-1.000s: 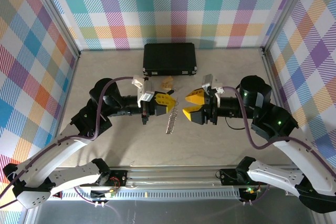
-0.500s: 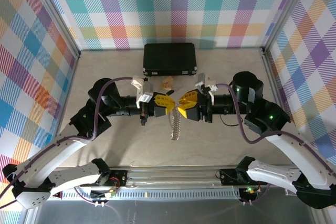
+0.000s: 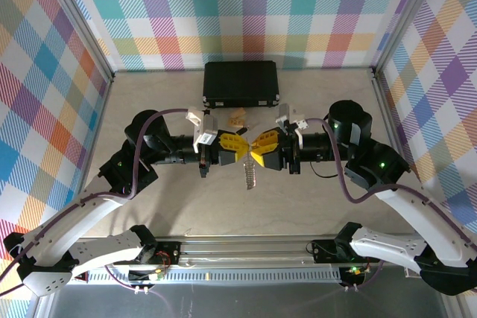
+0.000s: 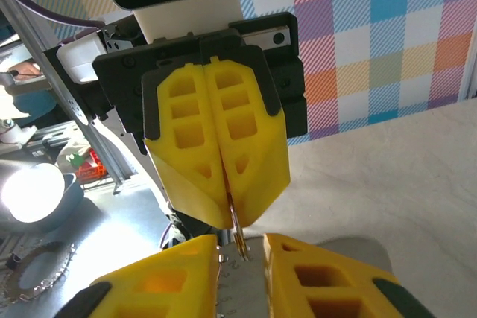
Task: Put the keys on the keyring
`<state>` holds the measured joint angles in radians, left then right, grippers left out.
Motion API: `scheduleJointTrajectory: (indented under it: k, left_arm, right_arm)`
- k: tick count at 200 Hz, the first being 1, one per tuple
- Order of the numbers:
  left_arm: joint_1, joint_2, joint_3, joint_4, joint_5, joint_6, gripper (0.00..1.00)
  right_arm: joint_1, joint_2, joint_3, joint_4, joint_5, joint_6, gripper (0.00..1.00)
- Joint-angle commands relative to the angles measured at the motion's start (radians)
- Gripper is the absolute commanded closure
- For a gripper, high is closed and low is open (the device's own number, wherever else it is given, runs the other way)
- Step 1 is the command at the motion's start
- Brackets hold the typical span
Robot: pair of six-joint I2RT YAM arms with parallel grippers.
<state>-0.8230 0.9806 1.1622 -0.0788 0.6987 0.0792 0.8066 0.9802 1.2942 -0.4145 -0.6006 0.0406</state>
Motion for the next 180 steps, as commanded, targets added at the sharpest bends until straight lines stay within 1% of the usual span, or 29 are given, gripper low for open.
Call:
scheduleJointTrajectory:
  k: [1, 32, 88, 101, 121, 180]
  left_arm:
    - [-0.006, -0.006, 0.037, 0.017, 0.028, 0.010, 1.00]
    - [-0.006, -0.006, 0.034, 0.020, 0.030, 0.007, 1.00]
    - [-0.006, -0.005, 0.030, 0.027, 0.035, 0.002, 1.00]
    - [-0.005, -0.006, 0.028, 0.027, 0.034, 0.001, 1.00]
    - [-0.005, -0.006, 0.027, 0.030, 0.035, -0.001, 1.00]
    - [-0.006, -0.006, 0.022, 0.030, 0.025, 0.001, 1.00]
  right_arm:
    - [0.009, -0.006, -0.004, 0.057, -0.025, 0.004, 0.74]
    - [0.011, 0.003, -0.006, 0.059, -0.034, 0.008, 0.76]
    - [0.020, 0.016, 0.002, 0.046, -0.039, 0.004, 0.85]
    - [0.021, 0.018, 0.004, 0.042, -0.039, 0.003, 0.89]
    - [0.022, 0.025, 0.013, 0.025, -0.032, -0.003, 1.00]
    - [0.026, 0.014, 0.010, 0.020, 0.005, -0.011, 1.00]
